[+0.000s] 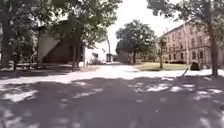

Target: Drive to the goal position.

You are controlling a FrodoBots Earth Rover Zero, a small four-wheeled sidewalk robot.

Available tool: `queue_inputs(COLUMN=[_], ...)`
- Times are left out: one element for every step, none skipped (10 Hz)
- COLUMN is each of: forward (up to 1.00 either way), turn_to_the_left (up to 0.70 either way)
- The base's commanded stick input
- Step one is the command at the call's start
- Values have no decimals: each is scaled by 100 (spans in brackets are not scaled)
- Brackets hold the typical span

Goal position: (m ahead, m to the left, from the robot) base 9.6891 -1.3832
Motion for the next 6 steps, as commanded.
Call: queue_inputs(forward=[85, 85, 85, 85, 85, 85], turn_to_the_left=[1, 1, 1, 1, 1, 1])
